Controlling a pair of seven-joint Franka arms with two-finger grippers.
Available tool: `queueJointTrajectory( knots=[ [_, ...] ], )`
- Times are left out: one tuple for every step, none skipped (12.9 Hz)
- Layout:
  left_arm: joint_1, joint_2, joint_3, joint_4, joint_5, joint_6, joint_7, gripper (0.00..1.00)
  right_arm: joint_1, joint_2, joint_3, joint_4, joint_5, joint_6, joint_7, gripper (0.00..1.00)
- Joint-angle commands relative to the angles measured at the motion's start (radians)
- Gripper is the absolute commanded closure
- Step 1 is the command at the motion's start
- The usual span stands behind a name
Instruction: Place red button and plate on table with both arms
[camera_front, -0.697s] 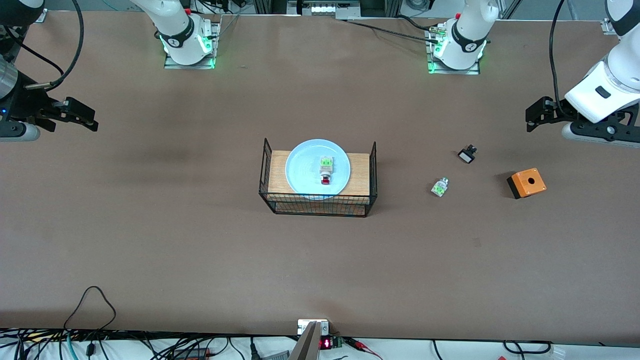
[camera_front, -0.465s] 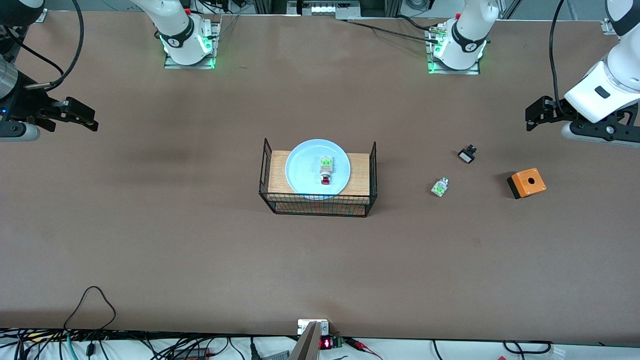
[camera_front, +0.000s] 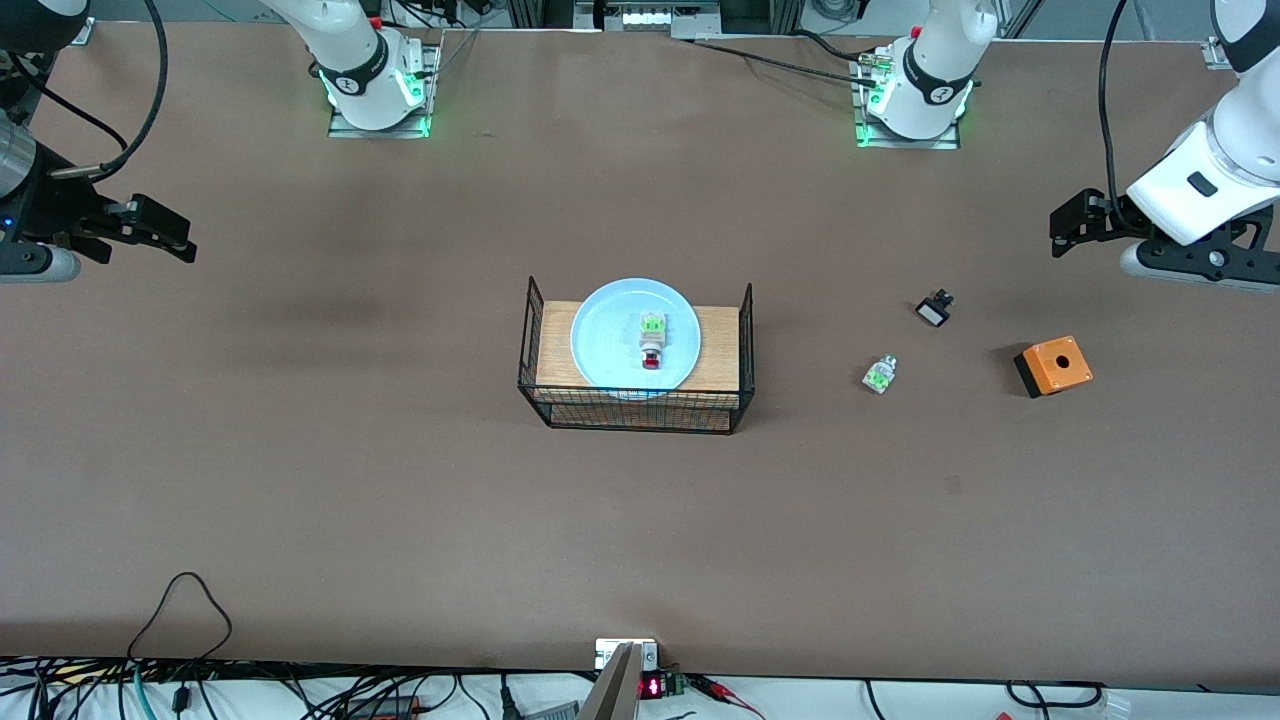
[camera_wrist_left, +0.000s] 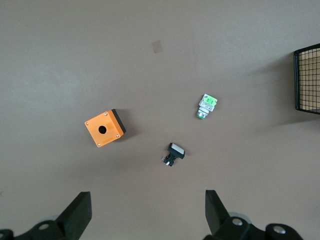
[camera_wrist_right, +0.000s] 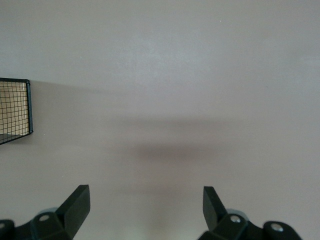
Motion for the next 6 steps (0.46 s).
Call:
queueJointTrajectory(
  knots=[
    [0.002,0.026,0.008,0.044,-0.014,-0.032,0.019,0.00,0.002,-0.005,0.004,0.002,-0.013,-0.013,-0.004,0.00],
    [-0.003,0.028,0.008,0.044,-0.014,-0.032,0.021,0.00,0.002,-0.004,0.004,0.002,-0.013,-0.013,-0.004,0.00],
    [-0.012,0.029,0.005,0.044,-0.014,-0.032,0.018,0.00,0.002,-0.002,0.004,0.002,-0.011,-0.013,-0.003,0.00],
    [-0.016,0.029,-0.006,0.044,-0.013,-0.032,0.018,0.00,0.002,-0.004,0.002,0.002,-0.011,-0.013,-0.003,0.00],
    [-0.018,0.029,-0.026,0.050,-0.013,-0.036,0.015,0.00,-0.001,-0.004,0.001,0.002,-0.011,-0.013,-0.004,0.00],
    [-0.018,0.031,-0.038,0.060,-0.013,-0.080,0.012,0.00,-0.002,-0.005,-0.001,0.002,-0.011,-0.013,-0.006,0.00]
  ],
)
